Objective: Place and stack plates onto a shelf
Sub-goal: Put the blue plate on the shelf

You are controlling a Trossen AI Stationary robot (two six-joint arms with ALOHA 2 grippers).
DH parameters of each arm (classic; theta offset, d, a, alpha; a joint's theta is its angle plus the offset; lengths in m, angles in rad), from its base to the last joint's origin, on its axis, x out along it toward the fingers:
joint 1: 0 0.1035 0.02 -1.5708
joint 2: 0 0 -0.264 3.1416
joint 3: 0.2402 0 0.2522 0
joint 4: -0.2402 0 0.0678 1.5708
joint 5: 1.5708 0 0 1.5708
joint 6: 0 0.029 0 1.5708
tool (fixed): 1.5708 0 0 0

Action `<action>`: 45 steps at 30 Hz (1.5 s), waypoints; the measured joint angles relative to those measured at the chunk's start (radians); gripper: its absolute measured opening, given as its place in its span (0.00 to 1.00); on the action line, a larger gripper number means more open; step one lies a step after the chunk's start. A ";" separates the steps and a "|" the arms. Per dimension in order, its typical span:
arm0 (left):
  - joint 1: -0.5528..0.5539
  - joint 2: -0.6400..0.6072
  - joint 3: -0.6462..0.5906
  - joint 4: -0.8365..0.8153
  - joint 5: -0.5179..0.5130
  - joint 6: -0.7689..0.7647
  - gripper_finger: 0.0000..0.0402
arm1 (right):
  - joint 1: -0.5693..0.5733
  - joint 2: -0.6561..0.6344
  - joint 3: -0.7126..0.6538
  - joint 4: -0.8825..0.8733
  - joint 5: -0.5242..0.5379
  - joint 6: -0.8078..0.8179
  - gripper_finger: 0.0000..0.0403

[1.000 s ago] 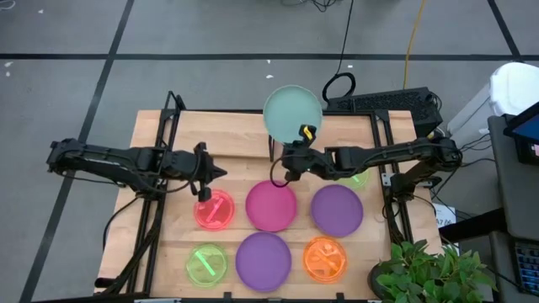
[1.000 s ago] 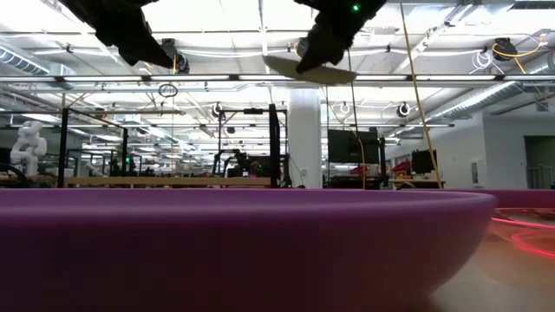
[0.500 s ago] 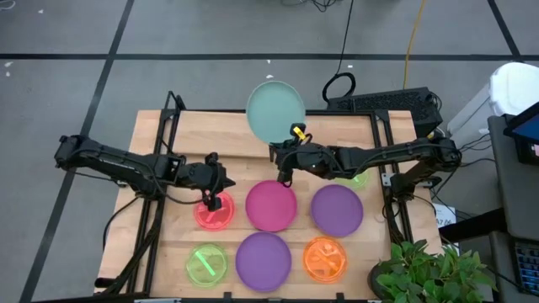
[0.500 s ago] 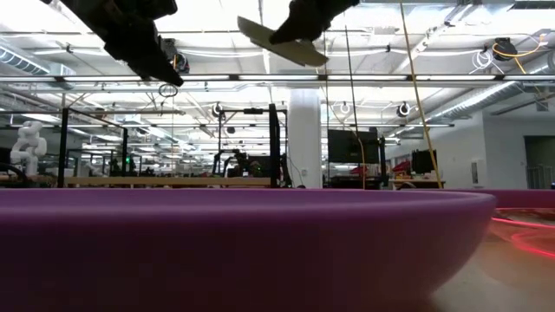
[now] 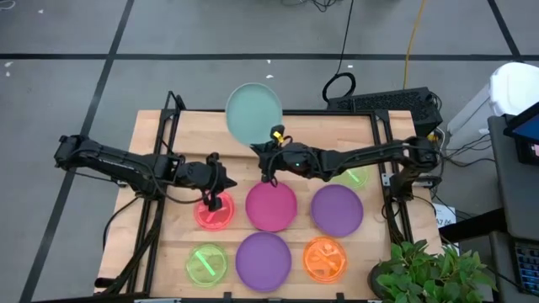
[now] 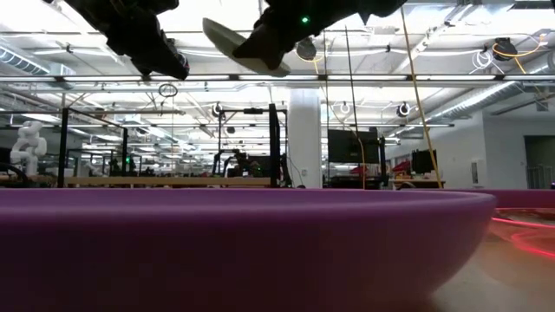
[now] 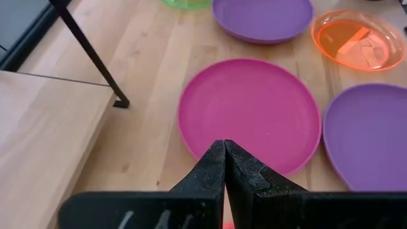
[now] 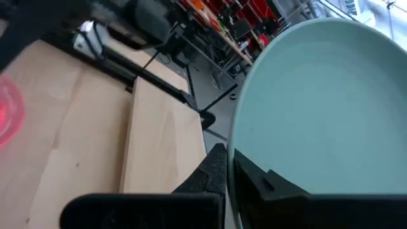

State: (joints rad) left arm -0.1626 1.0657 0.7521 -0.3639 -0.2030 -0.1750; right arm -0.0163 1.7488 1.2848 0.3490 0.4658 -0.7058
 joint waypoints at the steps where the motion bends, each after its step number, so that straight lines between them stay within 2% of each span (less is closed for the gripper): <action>1: -0.005 0.000 0.000 0.001 0.000 0.005 0.02 | -0.003 0.015 0.010 0.001 -0.005 0.002 0.00; 4: -0.012 0.000 0.000 0.014 0.003 0.019 0.02 | -0.014 0.061 0.035 0.002 -0.072 0.007 0.00; 11: -0.029 0.000 0.000 0.018 0.003 0.022 0.02 | -0.024 0.118 0.050 -0.001 -0.086 -0.063 0.00; 18: -0.045 -0.002 0.000 0.018 0.003 0.038 0.02 | -0.044 0.149 0.050 -0.002 -0.206 -0.074 0.00; 28: -0.049 -0.066 0.002 0.020 0.003 0.049 0.02 | -0.071 0.156 0.050 -0.071 -0.370 -0.060 0.00; 35: -0.049 -0.086 0.002 0.016 -0.022 0.060 0.02 | -0.105 0.183 0.050 -0.077 -0.419 0.029 0.00; 39: -0.049 -0.085 0.002 0.016 -0.087 0.097 0.02 | -0.110 0.226 0.050 -0.078 -0.419 0.043 0.00; 45: -0.049 -0.085 0.002 0.015 -0.121 0.129 0.02 | -0.129 0.250 0.050 -0.070 -0.385 0.087 0.00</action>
State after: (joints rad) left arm -0.2119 0.9802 0.7536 -0.3485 -0.3242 -0.0456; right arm -0.1452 1.9991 1.3346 0.2794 0.0811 -0.6184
